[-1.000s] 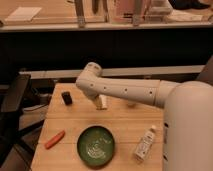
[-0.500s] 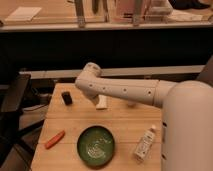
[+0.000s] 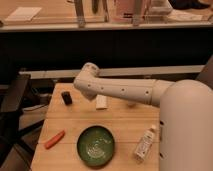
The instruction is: Knock the eraser over
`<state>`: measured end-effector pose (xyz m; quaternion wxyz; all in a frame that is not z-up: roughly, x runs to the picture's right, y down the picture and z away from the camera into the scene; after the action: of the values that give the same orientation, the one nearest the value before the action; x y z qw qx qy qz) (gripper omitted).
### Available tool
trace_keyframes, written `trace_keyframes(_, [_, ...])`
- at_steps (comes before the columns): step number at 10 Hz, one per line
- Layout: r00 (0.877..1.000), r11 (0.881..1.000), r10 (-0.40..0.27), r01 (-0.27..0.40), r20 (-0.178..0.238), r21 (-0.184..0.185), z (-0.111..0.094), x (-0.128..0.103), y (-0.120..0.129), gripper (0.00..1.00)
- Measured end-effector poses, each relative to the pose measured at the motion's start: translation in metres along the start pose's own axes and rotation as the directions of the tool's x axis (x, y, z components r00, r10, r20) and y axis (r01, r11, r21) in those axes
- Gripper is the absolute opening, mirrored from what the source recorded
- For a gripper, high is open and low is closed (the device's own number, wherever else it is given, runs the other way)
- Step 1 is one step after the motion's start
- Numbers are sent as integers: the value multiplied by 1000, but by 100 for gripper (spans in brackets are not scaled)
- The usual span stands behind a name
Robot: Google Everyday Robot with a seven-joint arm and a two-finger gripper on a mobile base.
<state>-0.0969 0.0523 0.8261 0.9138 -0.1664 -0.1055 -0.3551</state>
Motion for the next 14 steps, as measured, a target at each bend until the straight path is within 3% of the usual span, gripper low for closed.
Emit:
trace_keyframes(4, [1000, 1000, -23, 23, -7, 7, 7, -5, -8, 1])
trace_keyframes(7, [998, 998, -59, 60, -10, 21, 12, -20, -26, 1])
trace_keyframes(10, [997, 996, -79, 80, -18, 29, 14, -19, -29, 1])
trace_keyframes(14, [991, 991, -128, 129, -21, 47, 16, -45, -53, 1])
